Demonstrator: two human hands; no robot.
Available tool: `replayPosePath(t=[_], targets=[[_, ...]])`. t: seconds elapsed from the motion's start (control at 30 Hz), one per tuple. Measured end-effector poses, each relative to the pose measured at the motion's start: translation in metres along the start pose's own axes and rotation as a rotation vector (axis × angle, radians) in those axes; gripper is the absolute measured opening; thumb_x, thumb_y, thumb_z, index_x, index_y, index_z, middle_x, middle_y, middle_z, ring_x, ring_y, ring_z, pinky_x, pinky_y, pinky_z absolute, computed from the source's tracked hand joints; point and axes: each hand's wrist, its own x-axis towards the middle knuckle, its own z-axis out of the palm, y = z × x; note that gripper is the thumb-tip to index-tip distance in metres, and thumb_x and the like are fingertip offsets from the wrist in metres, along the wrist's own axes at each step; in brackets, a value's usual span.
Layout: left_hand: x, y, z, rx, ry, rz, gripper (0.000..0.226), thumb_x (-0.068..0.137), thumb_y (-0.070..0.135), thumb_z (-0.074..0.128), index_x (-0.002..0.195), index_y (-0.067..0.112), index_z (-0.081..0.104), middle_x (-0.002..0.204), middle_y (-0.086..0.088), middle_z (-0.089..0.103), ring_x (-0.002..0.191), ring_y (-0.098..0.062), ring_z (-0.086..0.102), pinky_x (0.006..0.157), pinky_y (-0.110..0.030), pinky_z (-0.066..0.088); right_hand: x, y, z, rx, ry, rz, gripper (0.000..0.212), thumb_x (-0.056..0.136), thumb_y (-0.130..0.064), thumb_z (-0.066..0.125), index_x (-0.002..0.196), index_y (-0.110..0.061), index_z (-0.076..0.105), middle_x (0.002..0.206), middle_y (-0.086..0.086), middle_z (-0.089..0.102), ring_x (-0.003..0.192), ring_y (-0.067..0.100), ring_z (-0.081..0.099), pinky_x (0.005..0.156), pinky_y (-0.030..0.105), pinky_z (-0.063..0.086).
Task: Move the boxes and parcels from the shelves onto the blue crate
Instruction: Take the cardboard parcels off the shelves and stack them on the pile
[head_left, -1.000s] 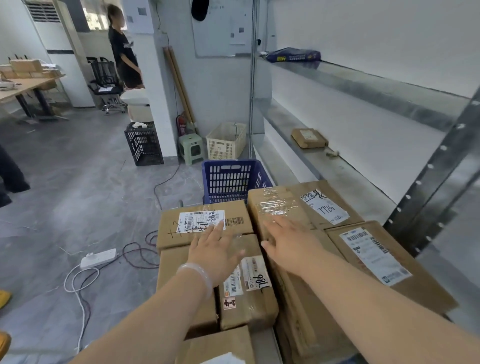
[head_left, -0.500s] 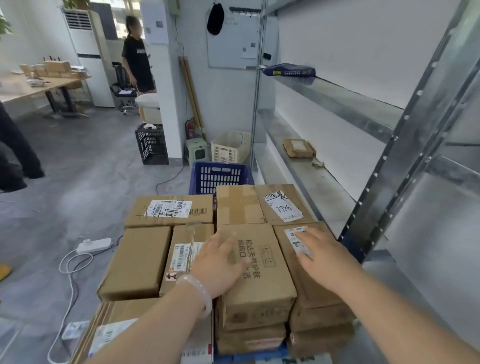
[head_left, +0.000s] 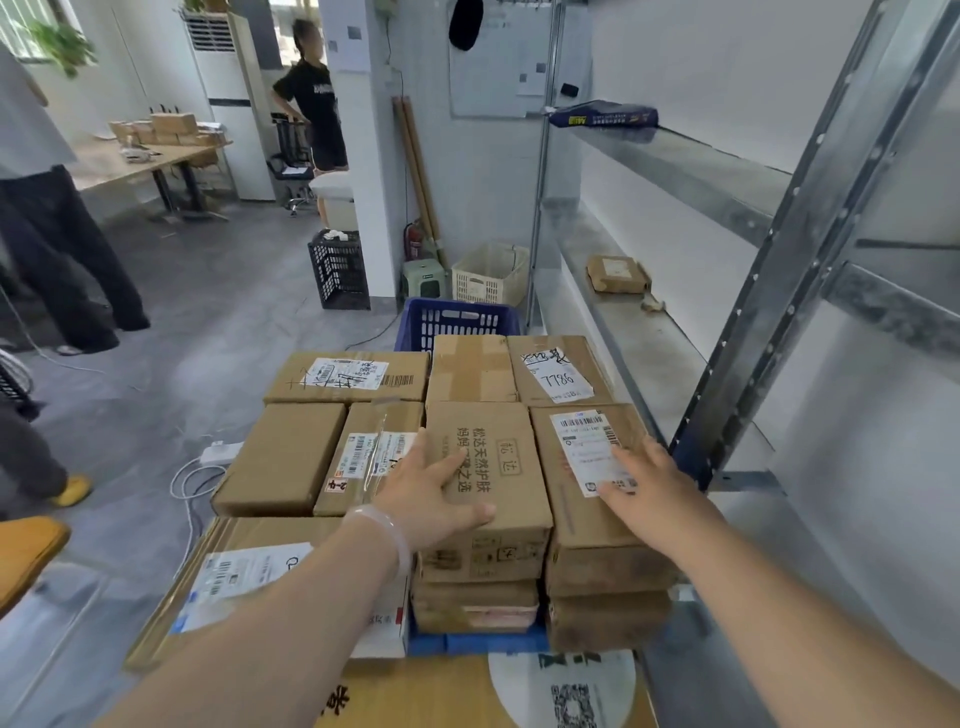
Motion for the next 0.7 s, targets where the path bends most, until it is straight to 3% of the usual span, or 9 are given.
replayPosePath(t=[0.23, 0.7], targets=[[-0.003, 0.002, -0.002, -0.105, -0.032, 0.022, 0.089, 0.081, 0.057, 0.068, 0.154, 0.035, 0.022, 0.160, 0.013, -0.019, 0.150, -0.021, 0.010, 0.119, -0.037, 0.019, 0.003, 0.000, 0.008, 0.032, 0.013, 0.038, 0.065, 0.096, -0.054, 0.042, 0.155, -0.037, 0.019, 0.164, -0.006, -0.005, 0.147, 0.032, 0.015, 0.114, 0.049, 0.026], [0.012, -0.009, 0.001, -0.077, -0.018, 0.029, 0.091, 0.075, 0.062, 0.070, 0.151, 0.042, 0.024, 0.160, 0.013, -0.019, 0.149, -0.023, 0.012, 0.120, -0.043, 0.023, 0.003, -0.001, 0.010, -0.010, 0.029, 0.005, 0.065, 0.098, -0.053, 0.041, 0.155, -0.034, 0.017, 0.164, -0.004, -0.001, 0.146, 0.031, 0.019, 0.110, 0.049, 0.033]])
